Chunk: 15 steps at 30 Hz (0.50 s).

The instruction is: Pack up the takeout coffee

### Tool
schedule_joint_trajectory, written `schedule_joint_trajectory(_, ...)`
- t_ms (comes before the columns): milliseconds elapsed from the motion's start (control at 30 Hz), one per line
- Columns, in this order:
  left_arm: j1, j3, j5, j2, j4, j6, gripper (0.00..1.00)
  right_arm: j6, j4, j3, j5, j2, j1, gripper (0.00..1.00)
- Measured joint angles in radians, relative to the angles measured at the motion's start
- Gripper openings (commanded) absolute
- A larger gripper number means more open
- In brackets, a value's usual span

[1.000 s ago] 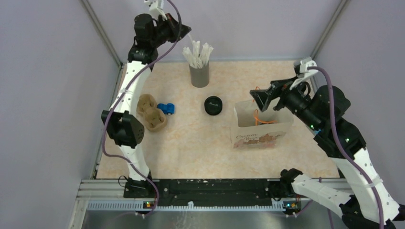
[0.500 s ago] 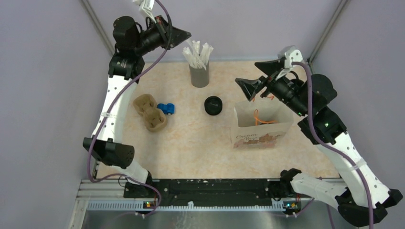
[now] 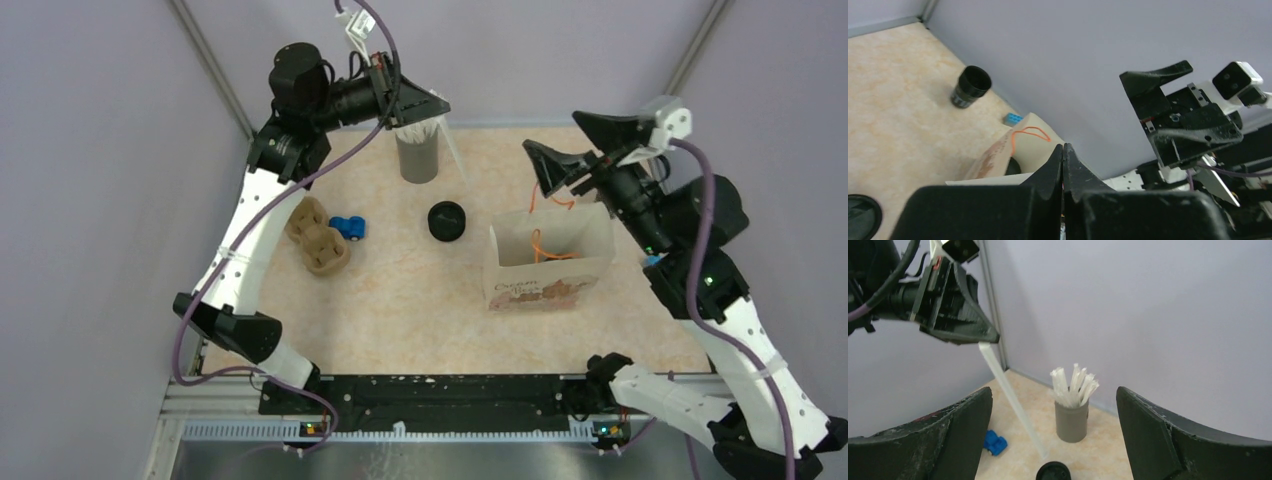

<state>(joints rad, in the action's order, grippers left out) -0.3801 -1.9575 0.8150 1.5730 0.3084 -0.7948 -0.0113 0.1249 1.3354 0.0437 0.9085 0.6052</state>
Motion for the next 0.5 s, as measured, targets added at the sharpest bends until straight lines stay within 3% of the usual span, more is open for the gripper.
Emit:
schedule_joint_trajectory(233,-0.106,-0.055,0.008,0.005,-0.032,-0.080,0.00,0.021,-0.020,0.010,-0.126,-0.146,0.000,0.92)
schedule_joint_trajectory(500,-0.160,-0.042,0.007,0.008,-0.168,-0.177,0.00,0.057,0.016,0.028,-0.195,-0.189,0.000,0.93)
